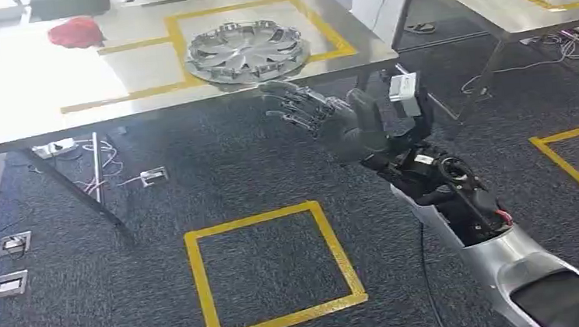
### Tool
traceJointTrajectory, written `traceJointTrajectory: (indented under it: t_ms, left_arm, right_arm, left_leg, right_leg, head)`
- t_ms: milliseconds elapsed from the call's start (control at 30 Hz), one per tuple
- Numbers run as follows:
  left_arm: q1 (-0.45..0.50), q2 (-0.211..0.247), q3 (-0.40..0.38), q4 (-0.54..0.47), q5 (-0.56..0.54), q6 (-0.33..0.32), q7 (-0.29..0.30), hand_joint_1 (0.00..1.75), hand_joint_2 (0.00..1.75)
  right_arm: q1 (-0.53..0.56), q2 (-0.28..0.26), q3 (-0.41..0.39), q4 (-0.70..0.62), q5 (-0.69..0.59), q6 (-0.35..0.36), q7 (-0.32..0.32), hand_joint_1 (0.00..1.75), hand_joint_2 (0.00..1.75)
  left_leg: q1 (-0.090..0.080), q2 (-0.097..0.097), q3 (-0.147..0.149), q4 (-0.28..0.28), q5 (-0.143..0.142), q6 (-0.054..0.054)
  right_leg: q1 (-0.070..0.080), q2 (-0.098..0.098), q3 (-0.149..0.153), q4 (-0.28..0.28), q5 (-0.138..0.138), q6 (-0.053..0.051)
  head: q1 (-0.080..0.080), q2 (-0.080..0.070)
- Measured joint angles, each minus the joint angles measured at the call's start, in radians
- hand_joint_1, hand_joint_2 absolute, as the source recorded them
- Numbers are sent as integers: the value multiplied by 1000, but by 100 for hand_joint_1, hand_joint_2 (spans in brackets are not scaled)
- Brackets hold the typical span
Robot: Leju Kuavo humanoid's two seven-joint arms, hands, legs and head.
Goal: Take the parts from the cabinet and place them on the table.
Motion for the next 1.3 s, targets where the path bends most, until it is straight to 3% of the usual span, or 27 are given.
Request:
traceJointTrajectory:
  t_ms: [67, 100, 133, 167, 233, 267, 400, 433, 500, 567, 600, 633, 667, 733, 767, 800, 900, 933, 967, 1000, 1067, 1100, 1133, 1167, 1233, 1267, 1300]
  left_arm:
    - [2, -2, 0, 0, -1, 0, 0, 0, 0]
    - [4, -3, 0, 0, -1, 0, 0, 0, 0]
    - [6, -3, 0, 0, -1, 0, 0, 0, 0]
    - [7, -3, 0, 0, -1, 0, 0, 0, 0]
    - [7, -4, 0, 0, -1, -2, 0, 0, 0]
    - [7, -3, 0, 0, -1, -2, 0, 0, 0]
    - [8, -3, 0, 0, -3, -2, -1, 0, 0]
    - [8, -3, 0, 0, -3, -2, -1, 0, 0]
    - [7, -2, 0, 0, -3, -2, -1, 0, 0]
    - [8, -2, 0, 0, -3, -2, -2, 0, 0]
    - [8, -2, 0, 0, -3, -2, -2, 0, 0]
    - [9, -3, 0, 0, -3, -2, -2, 0, 0]
    - [9, -3, 0, 0, -3, -2, -2, 0, 0]
    - [8, -2, 0, 0, -3, -2, -2, 0, 0]
    - [6, 1, 0, 0, -3, -2, -2, 0, 0]
    - [3, 2, 0, 0, -3, -2, -2, 0, 0]
    - [8, 2, 0, 0, -2, -2, -3, 0, 0]
    - [9, 2, 0, 0, -1, -2, -3, 0, 0]
    - [9, 1, 0, 0, 1, -2, -3, 0, 0]
    - [8, 1, 0, 0, 3, -2, -5, 0, 0]
    - [11, 0, 0, 0, 5, -2, -7, 0, 0]
    - [13, 0, 0, 0, 5, -3, -8, 0, 0]
    - [15, 0, 0, 0, 5, -3, -8, 0, 0]
    - [17, 0, 0, 0, 5, -3, -9, 0, 0]
    - [19, -1, 0, 0, 6, -3, -12, 0, 0]
    - [19, -1, 0, 0, 6, -3, -15, 0, 0]
    - [18, 0, 0, 0, 6, -2, -17, 0, 0]
  right_arm:
    - [4, 0, 0, 4, 11, -4, 5, 0, 0]
    - [4, 0, 1, 7, 11, -5, 6, 0, 0]
    - [4, 0, 2, 9, 11, -7, 8, 0, 0]
    - [4, 0, 2, 9, 11, -7, 12, 0, 0]
    - [0, 0, 2, 9, 11, -8, 14, 0, 0]
    - [-2, 0, 2, 10, 11, -8, 14, 0, 0]
    - [-1, 0, 4, 10, 11, -9, 14, 0, 0]
    - [-4, 0, 4, 10, 11, -8, 14, 0, 0]
    - [-7, 1, 3, 10, 11, -9, 14, 0, 0]
    - [-4, 2, 4, 10, 11, -8, 14, 0, 0]
    - [-2, 3, 4, 10, 11, -8, 14, 0, 0]
    - [-1, 3, 5, 11, 11, -8, 15, 0, 0]
    - [-2, 3, 5, 11, 11, -8, 15, 0, 0]
    - [-2, 3, 5, 11, 11, -8, 15, 0, 0]
    - [-3, 3, 5, 10, 11, -9, 15, 0, 0]
    - [-4, 3, 5, 10, 11, -9, 14, 0, 0]
    - [-2, 3, 5, 11, 11, -14, 15, 0, 0]
    - [-4, 3, 5, 11, 11, -15, 14, 0, 0]
    - [-3, 3, 4, 11, 11, -15, 14, 0, 0]
    - [-3, 3, 5, 11, 10, -15, 14, 0, 0]
    - [0, 3, 5, 14, 10, -15, 14, 0, 0]
    - [2, 3, 5, 16, 10, -16, 14, 0, 0]
    - [4, 3, 5, 18, 10, -16, 14, 0, 0]
    - [4, 3, 5, 19, 10, -16, 14, 0, 0]
    - [3, 3, 5, 19, 6, -18, 15, 0, 0]
    - [2, 3, 5, 18, 6, -18, 15, 0, 0]
    - [2, 3, 5, 18, 5, -19, 16, 0, 0]
  left_leg:
    - [-1, 0, -15, 1, 12, 2]
    - [-1, 0, -24, 3, 17, 0]
    - [0, -1, -32, 6, 22, -3]
    - [2, -2, -38, 9, 26, -6]
    - [4, -4, -45, 16, 30, -13]
    - [3, -4, -48, 18, 33, -18]
    - [1, -5, -61, 16, 54, -49]
    - [4, -5, -66, 20, 47, -54]
    - [5, -4, -109, 115, -37, -60]
    - [4, -5, -184, 296, -130, -66]
    - [4, -5, -205, 355, -150, -67]
    - [4, -5, -203, 365, -148, -66]
    - [3, -5, -173, 322, -124, -62]
    - [0, -4, -47, 123, -49, -50]
    - [-4, -4, 8, 41, -33, -39]
    - [-10, -3, 16, 8, -37, -31]
    - [-16, -5, 6, 15, -26, -18]
    - [-6, -4, 6, 4, -13, -7]
    - [-4, 1, 4, 2, -6, -5]
    - [-3, 1, -3, 2, -1, 2]
    - [-3, 1, -17, 3, 9, 6]
    - [-3, 1, -24, 4, 14, 5]
    - [-2, 1, -32, 5, 18, 3]
    - [-1, 1, -37, 7, 21, 0]
    - [2, 0, -44, 13, 25, -6]
    - [2, -1, -46, 18, 25, -10]
    - [-3, -1, -52, 20, 27, -19]
  right_leg:
    - [-6, 0, -57, 173, -88, 10]
    - [-9, 0, -70, 223, -106, 13]
    - [-11, 0, -57, 218, -99, 15]
    - [-14, 0, -13, 155, -66, 17]
    - [-20, 0, 113, -48, 12, 17]
    - [-20, 3, 142, -110, -2, 16]
    - [-5, 5, 124, -107, 17, -10]
    - [-13, 1, 122, -116, 28, -25]
    - [-12, -2, 106, -117, 41, -43]
    - [-9, -2, 84, -116, 55, -47]
    - [-6, -2, 74, -116, 62, -47]
    - [-5, -2, 66, -116, 68, -47]
    - [-3, -2, 58, -115, 74, -47]
    - [0, -2, 50, -115, 85, -43]
    - [0, -2, 49, -114, 88, -39]
    - [10, -1, 41, -110, 91, -34]
    - [1, -4, 40, -115, 105, -16]
    - [6, -3, 36, -112, 106, -10]
    - [1, 2, 27, -93, 80, -6]
    - [0, 2, 7, -35, 29, -1]
    - [-6, 2, -53, 140, -70, 9]
    - [-9, 2, -74, 208, -100, 13]
    - [-12, 2, -75, 233, -105, 17]
    - [-15, 1, -50, 204, -87, 19]
    - [-21, 1, 69, 20, -11, 21]
    - [-23, 1, 123, -71, 15, 22]
    - [-16, 3, 137, -106, -6, 20]
  head:
    - [6, 0]
    - [10, 0]
    - [14, 0]
    - [17, 0]
    - [27, 0]
    - [32, 0]
    - [24, 0]
    - [24, 0]
    - [12, 0]
    - [-8, 0]
    - [-13, 0]
    - [-13, 0]
    - [-14, 0]
    - [-16, 0]
    - [-17, 0]
    - [-19, 0]
    - [-10, 0]
    - [-10, 0]
    - [-14, 0]
    - [-5, 0]
    - [4, 0]
    - [7, 0]
    - [10, 0]
    - [13, 0]
    - [21, 0]
    - [26, 0]
    - [33, 0]
